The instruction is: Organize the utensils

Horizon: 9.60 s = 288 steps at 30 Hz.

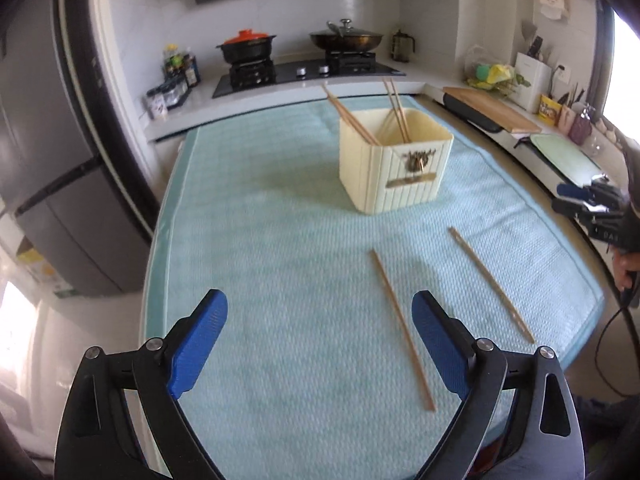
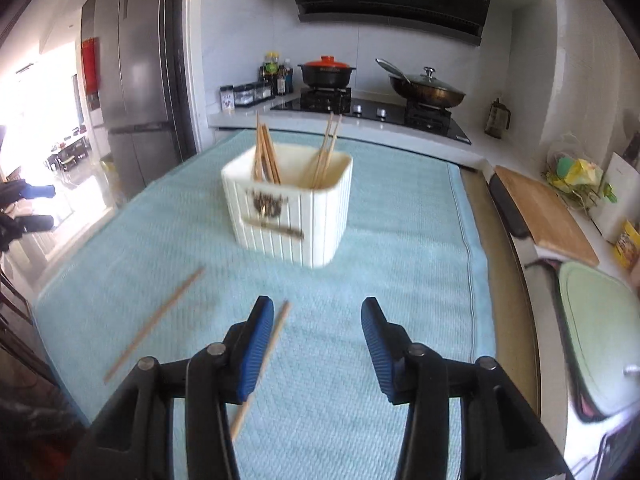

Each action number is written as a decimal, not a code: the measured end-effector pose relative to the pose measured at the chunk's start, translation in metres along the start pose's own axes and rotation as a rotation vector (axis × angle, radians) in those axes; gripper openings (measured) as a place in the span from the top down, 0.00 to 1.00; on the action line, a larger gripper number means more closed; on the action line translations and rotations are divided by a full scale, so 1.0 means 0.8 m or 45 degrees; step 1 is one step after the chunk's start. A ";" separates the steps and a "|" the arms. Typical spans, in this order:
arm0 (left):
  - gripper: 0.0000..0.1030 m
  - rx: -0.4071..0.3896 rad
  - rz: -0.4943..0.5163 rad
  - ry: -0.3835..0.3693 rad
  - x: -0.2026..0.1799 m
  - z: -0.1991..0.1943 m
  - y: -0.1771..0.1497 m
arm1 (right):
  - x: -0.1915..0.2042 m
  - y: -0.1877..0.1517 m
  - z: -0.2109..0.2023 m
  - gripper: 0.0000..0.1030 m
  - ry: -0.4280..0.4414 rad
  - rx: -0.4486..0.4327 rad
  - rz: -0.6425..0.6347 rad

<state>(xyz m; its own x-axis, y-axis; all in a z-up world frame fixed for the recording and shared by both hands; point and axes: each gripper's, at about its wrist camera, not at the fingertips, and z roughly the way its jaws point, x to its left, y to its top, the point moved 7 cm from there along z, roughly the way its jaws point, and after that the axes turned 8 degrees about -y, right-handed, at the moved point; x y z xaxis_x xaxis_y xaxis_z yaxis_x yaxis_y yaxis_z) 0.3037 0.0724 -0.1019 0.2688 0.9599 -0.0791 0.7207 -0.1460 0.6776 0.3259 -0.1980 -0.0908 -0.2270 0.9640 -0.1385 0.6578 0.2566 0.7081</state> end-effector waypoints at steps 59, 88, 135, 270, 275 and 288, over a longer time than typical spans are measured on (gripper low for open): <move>0.39 0.300 -0.103 -0.029 -0.050 0.248 -0.028 | 0.105 -0.030 0.192 0.75 0.041 0.371 0.016; 0.96 -0.284 -0.125 -0.259 -0.050 0.043 0.095 | 0.056 0.091 0.006 0.93 0.196 -0.208 0.286; 0.97 -0.542 -0.063 -0.295 -0.044 0.006 0.350 | 0.008 0.338 -0.024 0.93 0.085 -0.880 0.228; 0.00 -0.371 -0.127 0.219 -0.082 -0.054 0.051 | 0.109 0.073 -0.139 0.00 -0.072 -0.323 0.157; 0.00 -0.372 -0.117 0.213 -0.084 -0.055 0.052 | 0.109 0.072 -0.140 0.00 -0.082 -0.330 0.153; 0.00 -0.372 -0.133 0.243 -0.086 -0.055 0.050 | 0.107 0.068 -0.140 0.00 -0.099 -0.317 0.163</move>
<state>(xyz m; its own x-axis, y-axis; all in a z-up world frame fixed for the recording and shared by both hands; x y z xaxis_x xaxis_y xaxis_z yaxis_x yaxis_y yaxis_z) 0.2860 0.0111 -0.0376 0.0593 0.9975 -0.0392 0.5178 0.0029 0.8555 0.2616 -0.1092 0.0131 -0.0916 0.9923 -0.0829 0.4792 0.1169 0.8699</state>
